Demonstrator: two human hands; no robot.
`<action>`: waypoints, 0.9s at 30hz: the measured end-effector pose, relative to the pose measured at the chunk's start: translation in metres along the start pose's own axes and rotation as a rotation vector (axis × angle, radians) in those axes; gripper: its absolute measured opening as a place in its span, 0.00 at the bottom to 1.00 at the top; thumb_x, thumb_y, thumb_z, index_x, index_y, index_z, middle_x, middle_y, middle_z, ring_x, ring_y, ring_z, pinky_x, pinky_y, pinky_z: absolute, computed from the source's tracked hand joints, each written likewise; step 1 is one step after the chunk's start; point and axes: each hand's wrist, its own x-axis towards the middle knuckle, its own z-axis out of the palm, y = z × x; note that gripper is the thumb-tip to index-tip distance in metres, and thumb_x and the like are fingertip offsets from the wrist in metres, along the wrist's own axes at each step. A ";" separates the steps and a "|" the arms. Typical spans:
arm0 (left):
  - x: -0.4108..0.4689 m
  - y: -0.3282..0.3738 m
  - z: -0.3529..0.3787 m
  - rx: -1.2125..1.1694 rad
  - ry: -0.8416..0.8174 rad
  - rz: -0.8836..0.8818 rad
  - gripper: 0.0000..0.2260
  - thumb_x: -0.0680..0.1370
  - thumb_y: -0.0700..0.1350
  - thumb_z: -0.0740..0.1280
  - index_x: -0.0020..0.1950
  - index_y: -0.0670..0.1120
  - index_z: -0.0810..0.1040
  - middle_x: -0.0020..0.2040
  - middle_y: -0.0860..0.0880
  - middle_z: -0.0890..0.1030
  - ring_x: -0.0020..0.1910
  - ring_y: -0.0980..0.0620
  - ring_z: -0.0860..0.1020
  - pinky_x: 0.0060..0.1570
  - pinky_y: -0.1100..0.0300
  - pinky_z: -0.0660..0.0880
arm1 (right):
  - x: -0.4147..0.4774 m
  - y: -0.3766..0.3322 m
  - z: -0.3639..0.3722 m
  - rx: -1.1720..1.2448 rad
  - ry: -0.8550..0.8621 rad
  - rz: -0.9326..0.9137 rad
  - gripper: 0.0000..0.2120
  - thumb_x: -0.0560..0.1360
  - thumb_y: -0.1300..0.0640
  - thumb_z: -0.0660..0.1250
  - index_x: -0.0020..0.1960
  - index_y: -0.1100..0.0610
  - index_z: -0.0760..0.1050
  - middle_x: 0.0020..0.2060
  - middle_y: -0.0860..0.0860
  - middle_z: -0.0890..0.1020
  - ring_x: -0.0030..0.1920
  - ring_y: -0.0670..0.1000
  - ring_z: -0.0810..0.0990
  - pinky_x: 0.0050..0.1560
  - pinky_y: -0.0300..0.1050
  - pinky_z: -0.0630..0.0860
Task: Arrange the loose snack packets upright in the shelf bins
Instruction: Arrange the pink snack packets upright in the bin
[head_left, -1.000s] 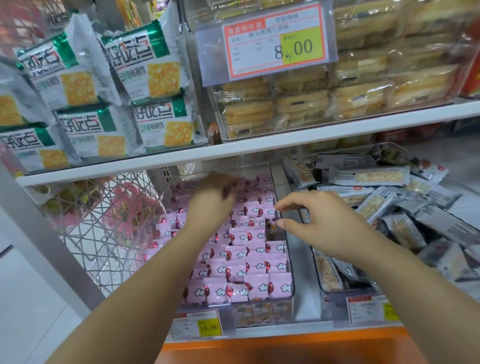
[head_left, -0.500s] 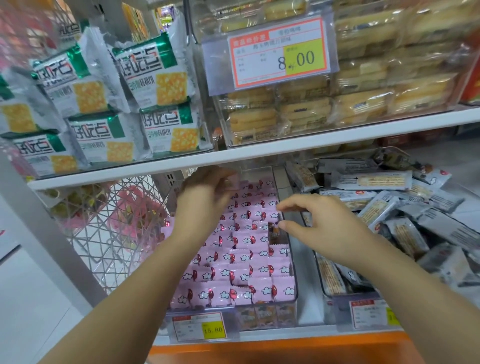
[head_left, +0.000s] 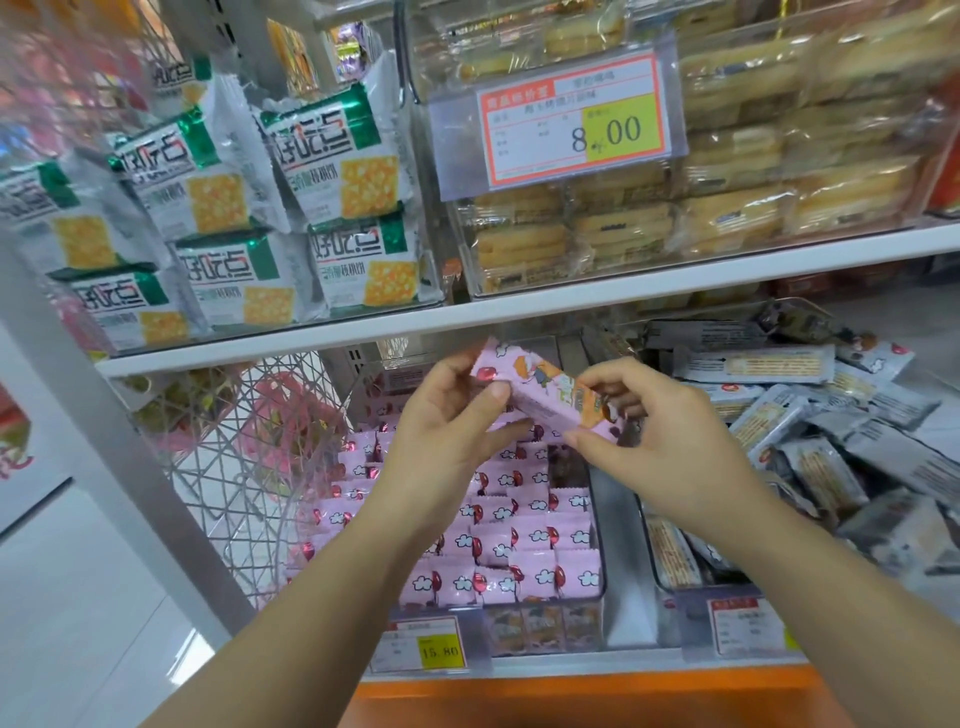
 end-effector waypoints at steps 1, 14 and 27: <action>-0.001 0.000 -0.004 0.025 -0.014 -0.031 0.10 0.74 0.39 0.66 0.54 0.46 0.75 0.45 0.51 0.83 0.50 0.52 0.82 0.49 0.54 0.80 | 0.000 0.002 -0.001 -0.023 0.012 -0.011 0.17 0.68 0.60 0.74 0.51 0.46 0.74 0.44 0.36 0.77 0.45 0.32 0.74 0.41 0.24 0.68; 0.011 -0.003 -0.030 0.659 0.151 0.144 0.14 0.74 0.48 0.72 0.57 0.56 0.73 0.41 0.53 0.79 0.34 0.50 0.79 0.35 0.61 0.77 | 0.000 0.006 -0.001 -0.302 -0.178 -0.002 0.21 0.72 0.47 0.70 0.65 0.46 0.73 0.61 0.40 0.76 0.61 0.42 0.73 0.65 0.38 0.65; 0.057 -0.009 -0.011 1.178 -0.282 0.116 0.18 0.76 0.50 0.70 0.63 0.50 0.71 0.40 0.55 0.73 0.32 0.66 0.72 0.29 0.72 0.63 | 0.002 0.010 0.001 -0.301 -0.286 0.042 0.12 0.73 0.48 0.69 0.55 0.46 0.80 0.56 0.41 0.80 0.60 0.43 0.74 0.62 0.39 0.67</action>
